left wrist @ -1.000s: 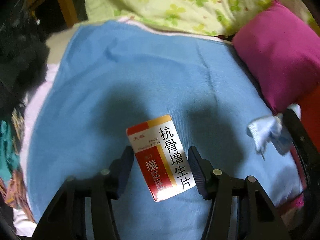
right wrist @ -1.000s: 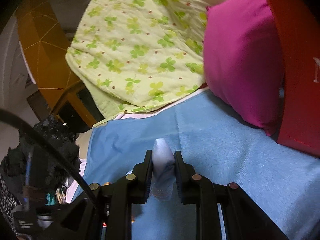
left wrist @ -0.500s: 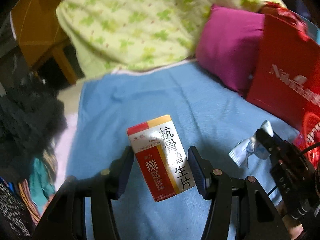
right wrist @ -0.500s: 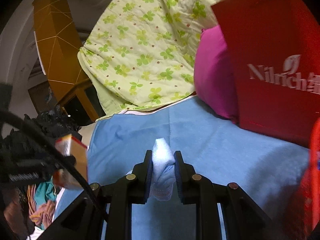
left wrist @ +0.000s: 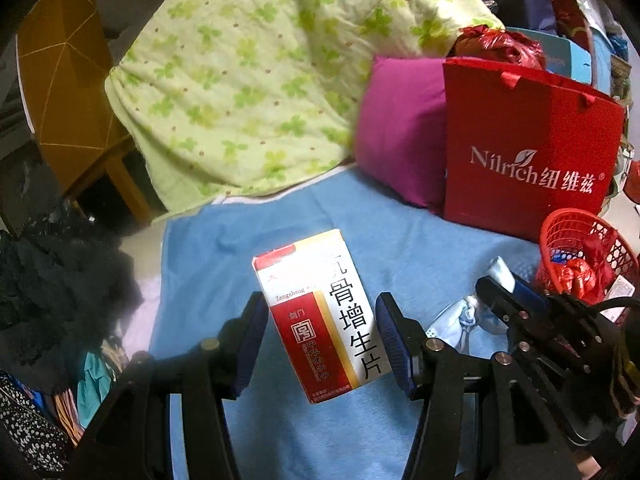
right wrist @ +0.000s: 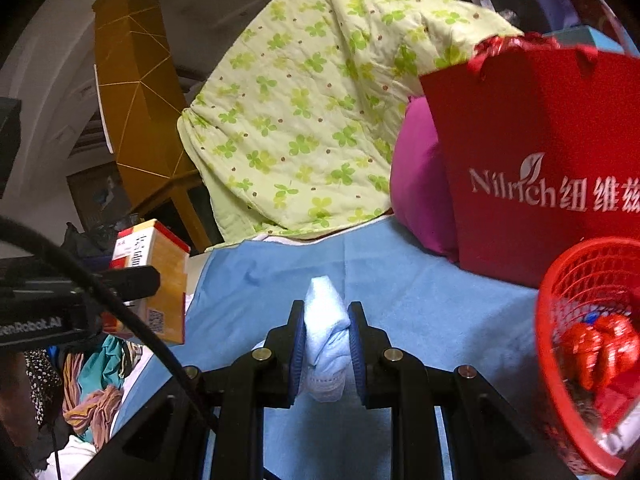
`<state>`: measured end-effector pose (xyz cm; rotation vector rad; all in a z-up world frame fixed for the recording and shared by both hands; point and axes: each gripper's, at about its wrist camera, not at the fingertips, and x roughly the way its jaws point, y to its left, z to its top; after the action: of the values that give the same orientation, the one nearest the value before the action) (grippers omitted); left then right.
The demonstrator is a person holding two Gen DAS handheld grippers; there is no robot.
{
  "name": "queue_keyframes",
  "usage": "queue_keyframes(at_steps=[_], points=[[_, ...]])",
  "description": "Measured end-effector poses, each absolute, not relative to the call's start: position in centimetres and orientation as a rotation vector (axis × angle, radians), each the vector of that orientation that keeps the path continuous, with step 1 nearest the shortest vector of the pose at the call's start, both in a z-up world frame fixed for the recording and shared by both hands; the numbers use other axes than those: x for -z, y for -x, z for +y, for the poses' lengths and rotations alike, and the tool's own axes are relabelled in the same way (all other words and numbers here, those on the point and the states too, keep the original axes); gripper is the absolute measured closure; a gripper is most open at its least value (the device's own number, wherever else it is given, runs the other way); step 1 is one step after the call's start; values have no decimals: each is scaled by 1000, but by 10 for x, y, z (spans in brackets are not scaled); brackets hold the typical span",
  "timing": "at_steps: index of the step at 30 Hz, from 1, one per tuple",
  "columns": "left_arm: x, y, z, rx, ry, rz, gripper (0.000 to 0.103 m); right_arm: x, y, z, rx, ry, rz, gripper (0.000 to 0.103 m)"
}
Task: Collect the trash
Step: 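Lift the medicine box with the left gripper while the right lifts the blue cloth, then carry the medicine box and blue cloth in both grippers over the red basket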
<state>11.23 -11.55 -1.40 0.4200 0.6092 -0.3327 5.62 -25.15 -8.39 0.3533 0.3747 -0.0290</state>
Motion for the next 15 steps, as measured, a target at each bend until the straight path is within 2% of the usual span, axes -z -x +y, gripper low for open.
queue_keyframes(at_steps=[15], points=[[4,-87,-142,387,-409,586,45,43,-6,-270,99,-331,295,81]])
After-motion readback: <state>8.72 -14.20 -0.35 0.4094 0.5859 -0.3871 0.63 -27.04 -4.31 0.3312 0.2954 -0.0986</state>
